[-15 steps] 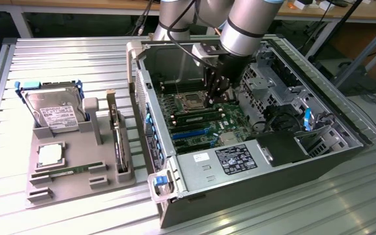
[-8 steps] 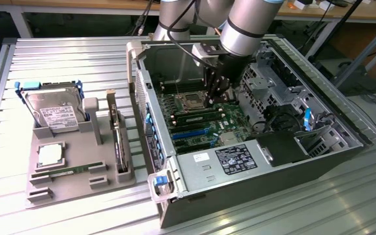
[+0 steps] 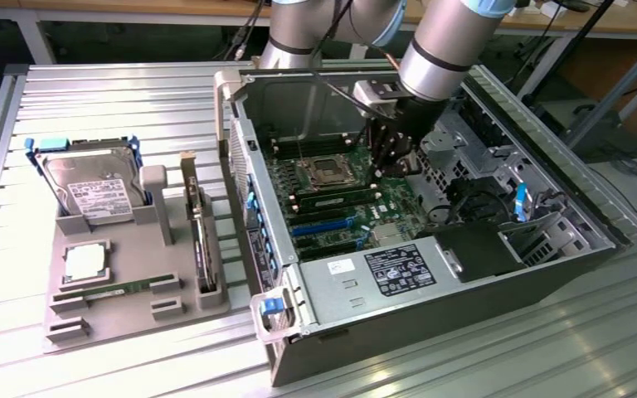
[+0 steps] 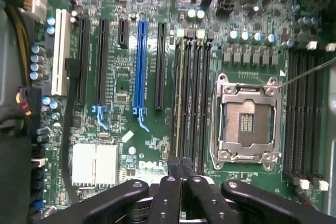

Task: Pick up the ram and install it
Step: 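Press down the ram until it locks into place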

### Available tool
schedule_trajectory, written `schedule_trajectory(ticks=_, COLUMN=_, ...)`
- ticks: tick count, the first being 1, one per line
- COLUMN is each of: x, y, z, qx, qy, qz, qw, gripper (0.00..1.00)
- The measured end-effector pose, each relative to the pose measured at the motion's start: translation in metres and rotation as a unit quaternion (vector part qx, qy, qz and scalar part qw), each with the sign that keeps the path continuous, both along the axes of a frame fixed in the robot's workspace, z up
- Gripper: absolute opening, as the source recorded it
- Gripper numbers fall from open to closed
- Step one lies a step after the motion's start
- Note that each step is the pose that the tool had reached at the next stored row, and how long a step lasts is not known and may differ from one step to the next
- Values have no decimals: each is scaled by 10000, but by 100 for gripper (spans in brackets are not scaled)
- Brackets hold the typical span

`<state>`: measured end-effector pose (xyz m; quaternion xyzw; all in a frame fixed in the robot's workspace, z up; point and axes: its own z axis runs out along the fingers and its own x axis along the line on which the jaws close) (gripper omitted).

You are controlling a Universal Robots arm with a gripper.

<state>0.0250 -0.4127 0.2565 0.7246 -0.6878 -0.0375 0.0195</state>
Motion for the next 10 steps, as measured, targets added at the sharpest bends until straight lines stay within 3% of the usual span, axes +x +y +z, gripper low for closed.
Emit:
schedule_trajectory(ticks=7, x=48, y=0, z=-229, qx=-31, qy=-11, qz=0, qw=10000, gripper=11)
schedule_trajectory(ticks=8, x=45, y=1, z=-235, qx=-37, qy=-11, qz=0, qw=10000, gripper=11)
schedule_trajectory(ticks=9, x=7, y=4, z=-126, qx=-39, qy=-11, qz=0, qw=10000, gripper=11)
schedule_trajectory(ticks=10, x=-55, y=5, z=-95, qx=-43, qy=-11, qz=0, qw=10000, gripper=11)
